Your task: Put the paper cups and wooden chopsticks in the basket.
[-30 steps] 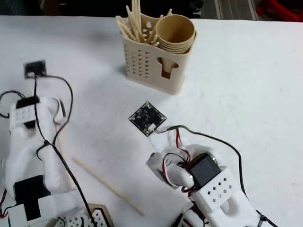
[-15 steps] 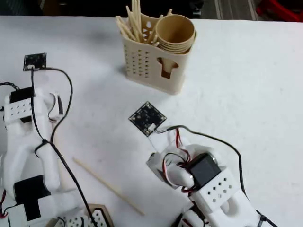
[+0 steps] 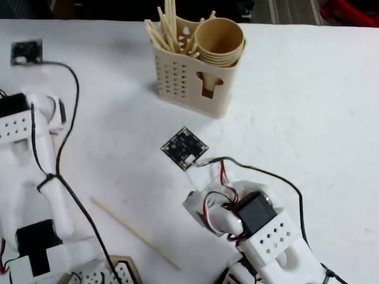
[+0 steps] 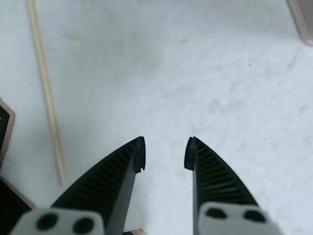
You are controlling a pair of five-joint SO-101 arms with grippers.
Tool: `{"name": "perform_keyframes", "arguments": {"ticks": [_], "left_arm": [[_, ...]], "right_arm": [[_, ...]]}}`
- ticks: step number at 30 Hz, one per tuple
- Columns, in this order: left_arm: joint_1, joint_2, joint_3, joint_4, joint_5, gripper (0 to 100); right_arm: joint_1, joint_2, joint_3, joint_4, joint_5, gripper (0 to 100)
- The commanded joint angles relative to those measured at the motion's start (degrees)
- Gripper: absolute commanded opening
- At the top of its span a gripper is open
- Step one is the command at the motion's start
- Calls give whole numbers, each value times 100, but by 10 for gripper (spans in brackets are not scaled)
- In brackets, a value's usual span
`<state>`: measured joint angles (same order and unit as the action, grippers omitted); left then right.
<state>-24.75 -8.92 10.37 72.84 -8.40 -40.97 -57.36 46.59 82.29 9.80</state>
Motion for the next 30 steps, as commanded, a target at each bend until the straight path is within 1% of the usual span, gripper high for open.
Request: {"name": "perform_keyframes", "arguments": {"ticks": [1, 4, 6, 12, 14, 17, 19, 22, 25, 30], "left_arm": [[101, -92, -1582, 563, -325, 23], [303, -92, -2541, 888, -316, 23], [479, -84, -3112, 967, -308, 22], [1314, -57, -4492, 905, -299, 22], [1692, -48, -4932, 809, -299, 22], [2255, -48, -5415, 325, -299, 22], [2598, -48, -5547, -185, -299, 22], [3011, -31, -5538, -1011, -299, 22], [3371, 101, -5547, -1556, -299, 22], [3793, 532, -5547, -2347, -299, 21]], "right_arm": [[22, -92, -35, -57, -35, 142], [22, -92, -35, -66, -53, 141], [22, -92, -35, -66, -62, 141], [66, -92, -26, -66, -70, 141], [136, -92, -26, -75, -316, 141], [435, -48, -18, -444, -905, 141], [620, -66, 114, -743, -1275, 141], [699, -92, 589, -1376, -1723, 141], [699, -92, 1204, -2088, -2013, 141], [980, -92, 1916, -3152, -2312, 141]]}}
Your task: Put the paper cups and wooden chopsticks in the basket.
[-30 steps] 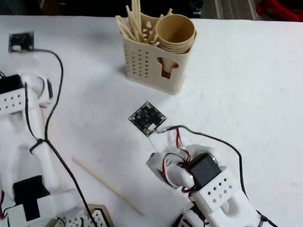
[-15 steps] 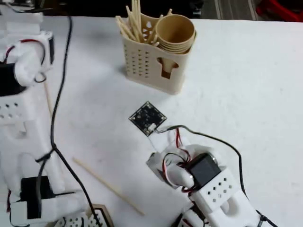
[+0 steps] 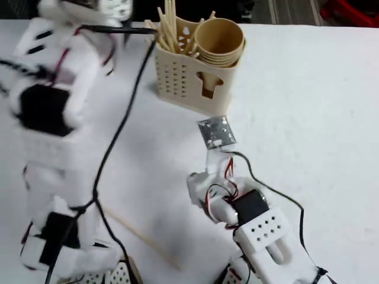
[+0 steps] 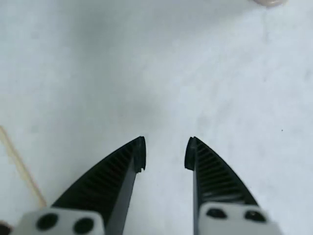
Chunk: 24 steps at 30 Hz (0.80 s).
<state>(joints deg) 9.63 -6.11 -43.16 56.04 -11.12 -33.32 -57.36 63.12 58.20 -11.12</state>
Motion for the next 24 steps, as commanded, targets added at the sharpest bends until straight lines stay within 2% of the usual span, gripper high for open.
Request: {"name": "perform_keyframes", "arguments": {"ticks": [1, 8, 13, 18, 24], "left_arm": [[435, 356, -202, -818, -26, 21], [822, 1130, -193, -1600, -26, 23], [796, 1622, -193, -1644, -26, 27], [752, 1771, -237, -914, -18, 150], [505, 1429, -580, 88, -79, 157]], "right_arm": [[251, -92, 343, -884, -255, 141], [277, -92, 782, -1596, -237, 141], [277, -92, 800, -1631, -229, 141], [277, -92, 809, -1631, -229, 141], [295, -92, 809, -1613, -229, 141]]}}
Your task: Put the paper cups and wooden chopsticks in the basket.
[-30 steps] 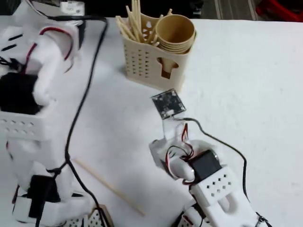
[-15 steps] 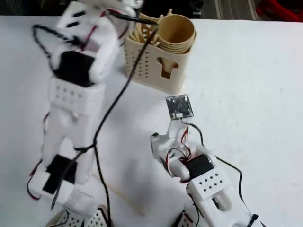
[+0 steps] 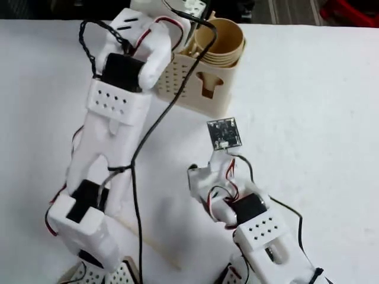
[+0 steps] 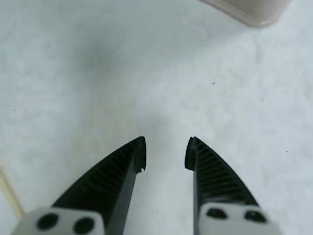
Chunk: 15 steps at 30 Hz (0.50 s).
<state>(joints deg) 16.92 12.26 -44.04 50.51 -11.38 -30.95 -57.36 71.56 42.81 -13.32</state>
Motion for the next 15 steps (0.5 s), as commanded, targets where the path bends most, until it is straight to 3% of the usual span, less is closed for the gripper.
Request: {"name": "perform_keyframes", "arguments": {"ticks": [1, 4, 8, 15], "left_arm": [[-268, -523, -589, 879, -53, 157], [-593, -875, -800, 1723, -53, 157], [-1042, -1402, -949, 2637, -62, 157], [-2123, -2360, -941, 3297, -62, 158]], "right_arm": [[84, -92, -35, -57, 0, 141], [180, -92, -35, -57, 79, 141], [4, -101, -132, 127, 747, 144], [-1631, -48, -765, 1086, 879, 144]]}}
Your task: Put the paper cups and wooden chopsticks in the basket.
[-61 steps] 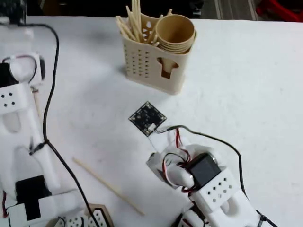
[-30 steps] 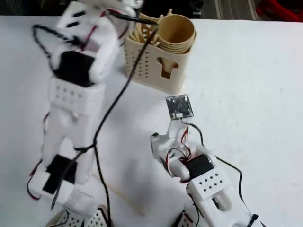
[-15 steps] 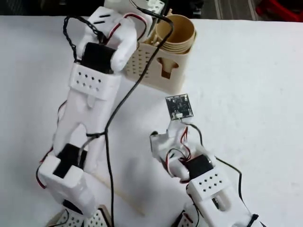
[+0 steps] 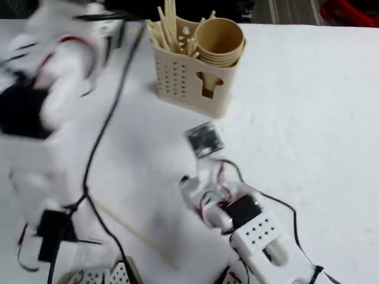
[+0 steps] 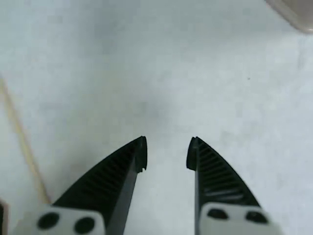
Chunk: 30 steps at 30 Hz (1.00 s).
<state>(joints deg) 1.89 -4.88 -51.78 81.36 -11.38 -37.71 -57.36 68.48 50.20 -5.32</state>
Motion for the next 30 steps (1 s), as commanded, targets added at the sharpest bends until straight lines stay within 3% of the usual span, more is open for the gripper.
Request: {"name": "perform_keyframes", "arguments": {"ticks": [1, 7, 11, 19, 30], "left_arm": [[-796, -716, -167, 281, -62, 158], [-1490, -760, -167, 651, -44, 158], [-1719, -769, -167, 826, -18, 158], [-1736, -796, -193, 1020, -9, 158], [-1754, -804, -211, 1213, 0, 158]], "right_arm": [[-1226, -48, -466, 382, 79, 144], [-2800, -40, -484, 295, 35, 142], [-3380, -22, -484, 57, 26, 141], [-3749, 1578, -615, -787, -167, 141], [-3732, 4180, -1916, -831, -167, 141]]}}
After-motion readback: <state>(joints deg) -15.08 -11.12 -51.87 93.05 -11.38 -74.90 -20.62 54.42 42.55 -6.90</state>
